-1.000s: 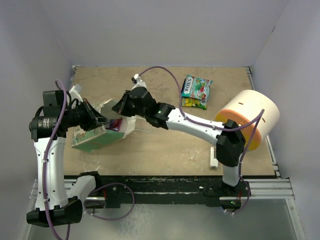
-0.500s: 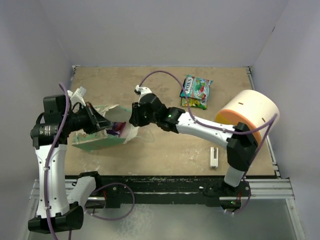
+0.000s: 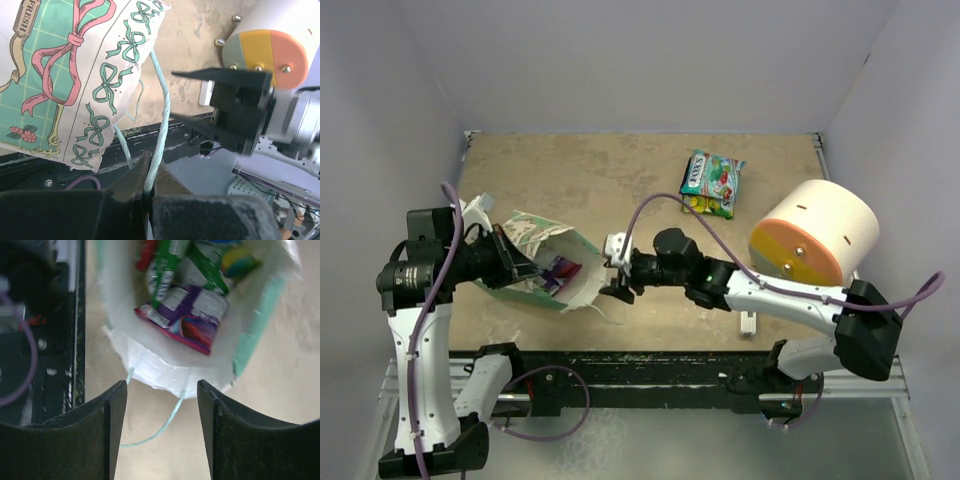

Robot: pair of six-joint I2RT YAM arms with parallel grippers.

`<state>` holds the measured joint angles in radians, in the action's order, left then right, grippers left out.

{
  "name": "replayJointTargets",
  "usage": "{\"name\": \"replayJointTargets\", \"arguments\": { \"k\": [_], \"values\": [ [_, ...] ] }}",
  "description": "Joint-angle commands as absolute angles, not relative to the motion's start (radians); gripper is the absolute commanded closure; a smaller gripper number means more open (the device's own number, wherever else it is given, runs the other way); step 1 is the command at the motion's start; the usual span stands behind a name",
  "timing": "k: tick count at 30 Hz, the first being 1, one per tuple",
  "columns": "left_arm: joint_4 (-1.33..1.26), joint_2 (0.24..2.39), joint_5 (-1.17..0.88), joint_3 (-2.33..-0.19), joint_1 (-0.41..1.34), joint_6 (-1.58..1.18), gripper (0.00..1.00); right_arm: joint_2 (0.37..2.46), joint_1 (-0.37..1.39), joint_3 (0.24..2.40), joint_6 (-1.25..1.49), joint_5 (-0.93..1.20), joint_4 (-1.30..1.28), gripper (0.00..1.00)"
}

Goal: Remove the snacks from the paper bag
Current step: Take out the snack from the paper bag.

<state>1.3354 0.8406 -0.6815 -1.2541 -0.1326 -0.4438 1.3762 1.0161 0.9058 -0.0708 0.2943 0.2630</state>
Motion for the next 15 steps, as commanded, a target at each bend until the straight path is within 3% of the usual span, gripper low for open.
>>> {"name": "replayJointTargets", "arguments": {
  "k": [1,9,15],
  "values": [
    [1.331,0.861,-0.628,-1.327,-0.134,-0.431,1.00,1.348,1.069,0.894,-0.582,0.522,0.386,0.40],
    [1.327,0.876,-0.634,-1.357,-0.133,-0.434,1.00,1.506,1.092,1.076,-1.034,0.511,0.168,0.40],
    [1.344,0.902,-0.649,-1.402,-0.133,-0.417,1.00,1.660,1.093,1.249,-1.172,0.511,0.009,0.44]
  ]
}}
